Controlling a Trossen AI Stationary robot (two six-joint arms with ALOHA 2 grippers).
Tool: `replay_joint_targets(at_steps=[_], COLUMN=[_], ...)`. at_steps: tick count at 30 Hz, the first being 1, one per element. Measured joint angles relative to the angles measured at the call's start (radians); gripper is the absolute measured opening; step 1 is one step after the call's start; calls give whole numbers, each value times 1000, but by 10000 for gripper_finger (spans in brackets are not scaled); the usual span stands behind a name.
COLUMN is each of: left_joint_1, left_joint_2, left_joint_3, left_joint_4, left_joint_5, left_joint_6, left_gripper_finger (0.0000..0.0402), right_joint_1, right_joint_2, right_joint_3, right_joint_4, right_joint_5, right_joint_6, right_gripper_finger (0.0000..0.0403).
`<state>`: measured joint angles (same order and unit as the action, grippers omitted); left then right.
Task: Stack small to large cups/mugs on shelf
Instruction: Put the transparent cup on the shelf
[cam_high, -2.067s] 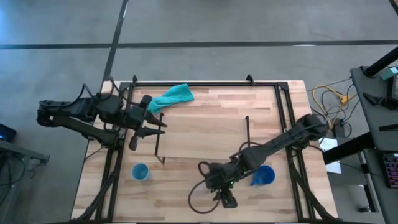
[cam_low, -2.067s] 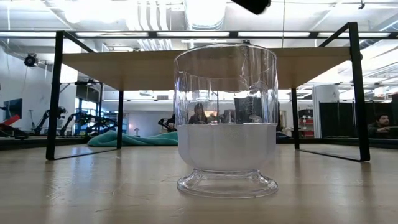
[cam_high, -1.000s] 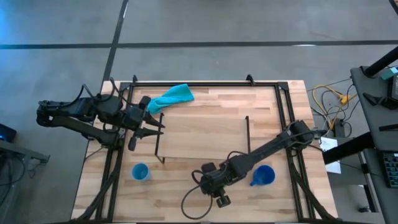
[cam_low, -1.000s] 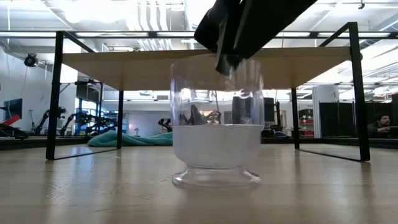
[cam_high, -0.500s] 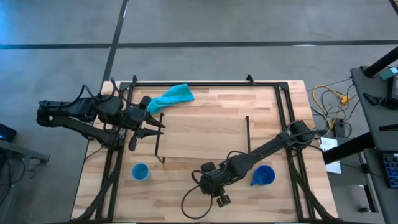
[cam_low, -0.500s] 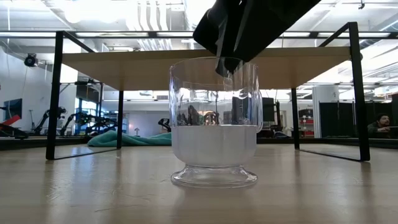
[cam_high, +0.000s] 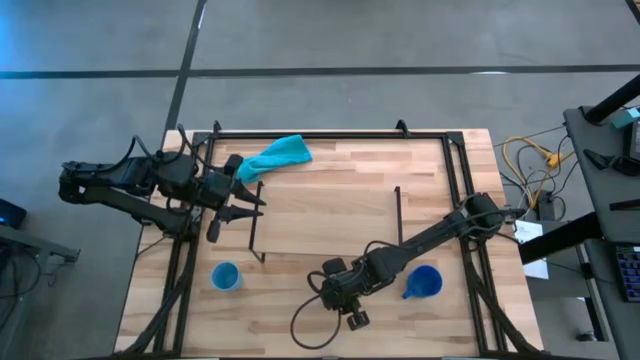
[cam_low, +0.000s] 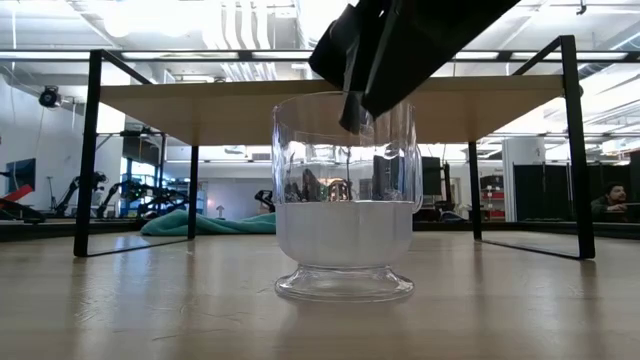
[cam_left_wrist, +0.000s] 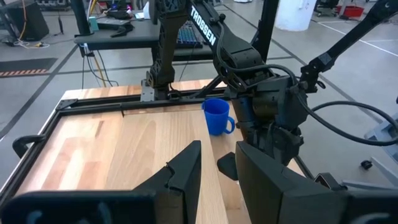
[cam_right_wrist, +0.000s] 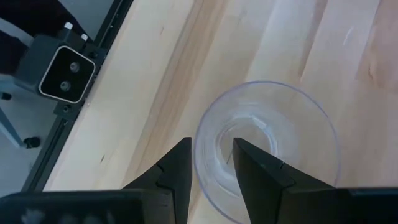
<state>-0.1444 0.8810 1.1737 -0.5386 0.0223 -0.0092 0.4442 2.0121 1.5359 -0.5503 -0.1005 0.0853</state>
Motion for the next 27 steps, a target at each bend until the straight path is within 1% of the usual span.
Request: replay_joint_targets(at_steps=[13, 19, 27], left_joint_1=[0, 0, 0], left_joint_2=[2, 0, 2], left_joint_3=[2, 2, 3], left_joint_4=[5, 6, 6], left_joint_5=[0, 0, 0], left_joint_6=[2, 42, 43], left_gripper_finger=[86, 86, 86], right_joint_1=[0, 0, 0], right_joint_2=[0, 3, 46], right_joint_3=[-2, -3, -3], right_joint_4=[2, 2, 8], right_joint_5=[0, 0, -2], right_joint_6=[0, 0, 16], right_gripper_finger=[110, 109, 109])
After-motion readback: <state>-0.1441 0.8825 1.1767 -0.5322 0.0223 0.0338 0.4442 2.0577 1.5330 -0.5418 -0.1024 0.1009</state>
